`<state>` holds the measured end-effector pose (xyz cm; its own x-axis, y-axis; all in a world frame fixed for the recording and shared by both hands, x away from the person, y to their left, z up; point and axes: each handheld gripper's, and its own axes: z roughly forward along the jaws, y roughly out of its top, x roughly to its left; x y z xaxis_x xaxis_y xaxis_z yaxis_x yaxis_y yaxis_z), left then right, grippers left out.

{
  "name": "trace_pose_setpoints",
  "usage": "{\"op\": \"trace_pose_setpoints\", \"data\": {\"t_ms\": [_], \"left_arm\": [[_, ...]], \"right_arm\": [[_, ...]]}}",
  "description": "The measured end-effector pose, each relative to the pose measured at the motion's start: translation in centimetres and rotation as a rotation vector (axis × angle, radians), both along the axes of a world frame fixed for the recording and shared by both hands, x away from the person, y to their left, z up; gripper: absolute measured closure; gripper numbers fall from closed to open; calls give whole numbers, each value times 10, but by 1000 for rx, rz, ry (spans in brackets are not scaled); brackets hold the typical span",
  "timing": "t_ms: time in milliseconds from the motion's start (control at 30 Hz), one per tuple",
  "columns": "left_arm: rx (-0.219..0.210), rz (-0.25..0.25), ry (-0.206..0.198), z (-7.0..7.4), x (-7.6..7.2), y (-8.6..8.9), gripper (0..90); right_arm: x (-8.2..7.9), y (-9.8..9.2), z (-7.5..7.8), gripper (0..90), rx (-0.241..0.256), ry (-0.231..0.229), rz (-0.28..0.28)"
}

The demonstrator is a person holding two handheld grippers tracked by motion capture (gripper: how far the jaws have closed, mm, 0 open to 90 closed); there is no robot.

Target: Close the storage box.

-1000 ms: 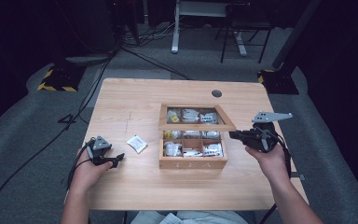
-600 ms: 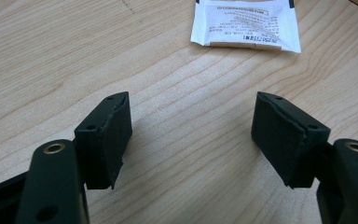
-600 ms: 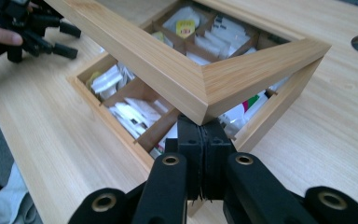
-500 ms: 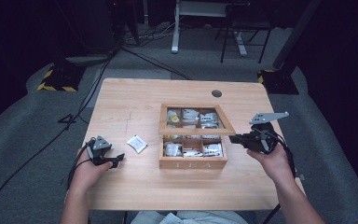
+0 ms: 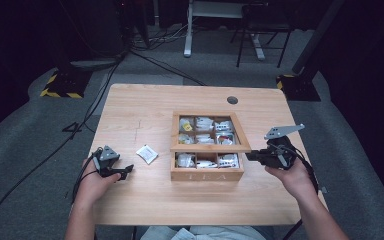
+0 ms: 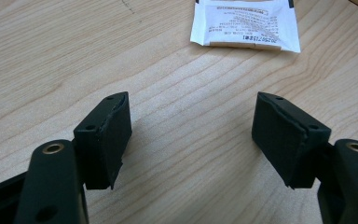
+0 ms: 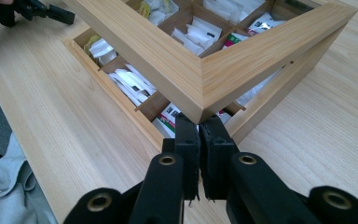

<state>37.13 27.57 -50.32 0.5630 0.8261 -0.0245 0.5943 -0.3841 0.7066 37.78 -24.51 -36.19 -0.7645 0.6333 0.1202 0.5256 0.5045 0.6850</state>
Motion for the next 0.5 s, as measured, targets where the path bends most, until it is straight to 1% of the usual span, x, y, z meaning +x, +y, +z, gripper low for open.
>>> {"op": "trace_pose_setpoints", "data": {"t_ms": [267,367,500], "left_arm": [[0,0,0,0,0,0,293],[-6,1,0,0,0,0,293],[-3,0,1,0,0,0,292]], "right_arm": [[-1,2,-2,861,-34,1,8],[-1,4,-4,853,-61,20,18],[-1,5,-5,853,-80,29,27]]}}
